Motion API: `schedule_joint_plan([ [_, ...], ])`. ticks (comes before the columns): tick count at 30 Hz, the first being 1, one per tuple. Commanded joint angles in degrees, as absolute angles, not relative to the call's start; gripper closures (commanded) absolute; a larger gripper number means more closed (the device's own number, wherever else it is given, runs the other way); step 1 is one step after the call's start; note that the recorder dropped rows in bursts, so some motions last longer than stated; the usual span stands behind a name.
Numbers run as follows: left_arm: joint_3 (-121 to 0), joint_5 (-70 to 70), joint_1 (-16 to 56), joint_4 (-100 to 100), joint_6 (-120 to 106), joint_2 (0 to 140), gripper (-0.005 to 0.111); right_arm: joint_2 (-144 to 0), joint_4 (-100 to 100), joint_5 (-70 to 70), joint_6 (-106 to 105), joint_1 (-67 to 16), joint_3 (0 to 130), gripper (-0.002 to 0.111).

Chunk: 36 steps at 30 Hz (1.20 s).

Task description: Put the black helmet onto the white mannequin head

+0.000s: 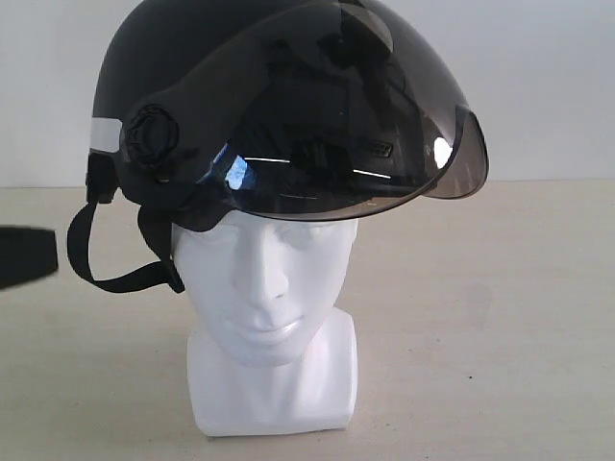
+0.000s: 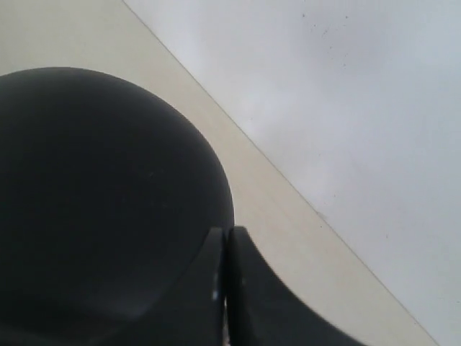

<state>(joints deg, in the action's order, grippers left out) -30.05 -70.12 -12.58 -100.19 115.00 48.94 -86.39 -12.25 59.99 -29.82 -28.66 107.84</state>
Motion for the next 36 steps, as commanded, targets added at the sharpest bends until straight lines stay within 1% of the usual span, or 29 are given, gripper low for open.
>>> schedule_joint_plan([
  [1, -25.36, -68.28, -12.88, -99.95, 110.78, 48.53, 0.102, -86.71, -12.60, 59.45, -30.52, -28.43, 108.17, 0.109],
  [5, -25.33, -68.03, -12.88, -99.95, 108.42, 48.78, 0.102, -86.71, -12.59, 59.71, -30.77, -28.43, 108.17, 0.109],
  [7, -25.33, -68.03, -12.77, -99.95, 108.10, 48.78, 0.098, -86.71, -12.59, 59.71, -30.77, -28.43, 108.17, 0.109],
  [9, -25.33, -66.73, -12.77, -99.95, 107.57, 48.85, 0.088, -86.71, -12.59, 59.70, -31.00, -28.43, 108.17, 0.109],
  [14, -25.33, -63.77, -12.77, -99.65, 105.45, 51.15, 0.052, -86.71, -12.47, 59.58, -31.44, -28.43, 108.17, 0.109],
  [16, -25.33, -62.67, -12.77, -99.27, 105.31, 52.49, 0.044, -86.71, -12.36, 59.44, -31.44, -28.43, 108.17, 0.109],
  [23, -25.33, -52.90, -12.77, -99.95, 105.31, 55.66, 0.044, -86.71, -11.12, 59.70, -31.44, -28.43, 108.17, 0.109],
  [30, -25.33, -57.88, -12.77, -97.81, 103.02, 56.15, 0.044, -86.71, -11.03, 58.31, -31.44, -28.43, 108.17, 0.109],
  [32, -25.33, -59.29, -12.77, -95.71, 101.51, 56.15, 0.042, -86.71, -11.03, 58.31, -31.70, -28.43, 108.17, 0.109],
  [36, -25.33, -57.60, -12.77, -93.70, 99.93, 56.55, 0.040, -86.71, -10.62, 58.07, -32.05, -28.43, 108.17, 0.109],
])
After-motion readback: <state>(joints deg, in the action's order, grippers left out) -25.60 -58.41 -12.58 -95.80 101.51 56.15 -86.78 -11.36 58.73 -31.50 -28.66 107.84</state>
